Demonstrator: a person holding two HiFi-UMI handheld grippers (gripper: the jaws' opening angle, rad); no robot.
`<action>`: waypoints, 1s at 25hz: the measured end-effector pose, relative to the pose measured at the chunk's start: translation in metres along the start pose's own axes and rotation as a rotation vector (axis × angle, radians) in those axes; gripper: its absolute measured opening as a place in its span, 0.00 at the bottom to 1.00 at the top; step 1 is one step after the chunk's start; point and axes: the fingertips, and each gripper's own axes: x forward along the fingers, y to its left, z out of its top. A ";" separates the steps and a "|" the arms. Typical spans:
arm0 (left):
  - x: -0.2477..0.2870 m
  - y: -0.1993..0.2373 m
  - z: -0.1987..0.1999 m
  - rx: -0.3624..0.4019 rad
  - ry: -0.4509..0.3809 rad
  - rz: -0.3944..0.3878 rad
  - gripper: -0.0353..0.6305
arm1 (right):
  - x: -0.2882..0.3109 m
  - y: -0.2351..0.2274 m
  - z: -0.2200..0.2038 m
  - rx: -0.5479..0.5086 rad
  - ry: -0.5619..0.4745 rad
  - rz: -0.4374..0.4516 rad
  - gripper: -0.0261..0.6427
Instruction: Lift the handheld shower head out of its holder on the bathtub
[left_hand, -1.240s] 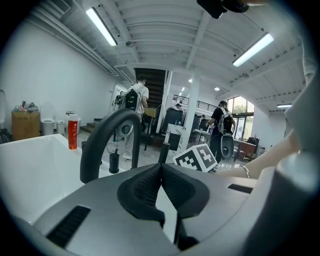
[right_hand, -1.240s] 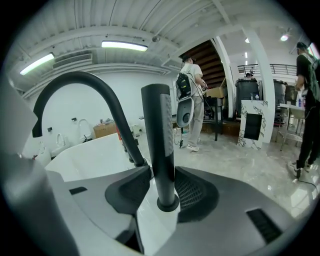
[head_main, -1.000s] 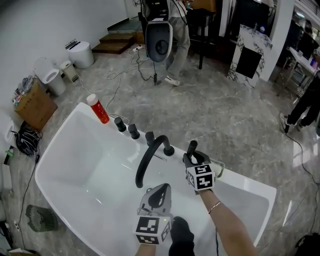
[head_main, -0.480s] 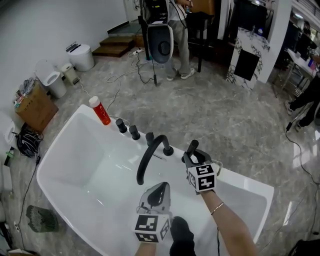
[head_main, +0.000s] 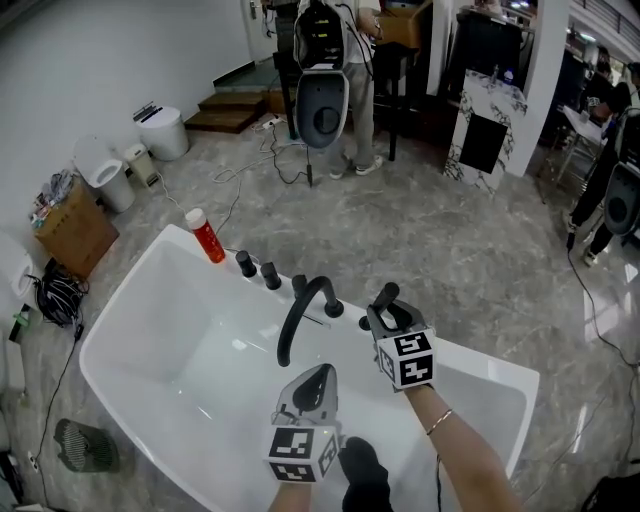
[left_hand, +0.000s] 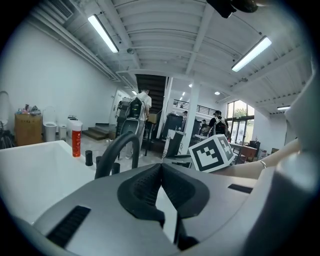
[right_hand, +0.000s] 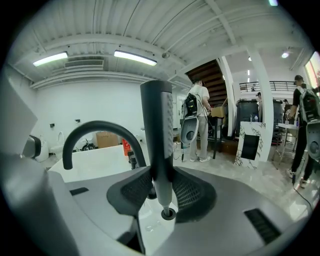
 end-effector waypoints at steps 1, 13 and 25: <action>-0.004 -0.002 0.003 0.002 -0.003 -0.001 0.08 | -0.006 0.002 0.006 -0.001 -0.009 0.000 0.24; -0.056 -0.030 0.035 0.031 -0.032 -0.007 0.08 | -0.082 0.028 0.062 -0.029 -0.077 0.008 0.23; -0.117 -0.053 0.065 0.043 -0.063 -0.014 0.08 | -0.159 0.062 0.107 -0.037 -0.127 0.011 0.24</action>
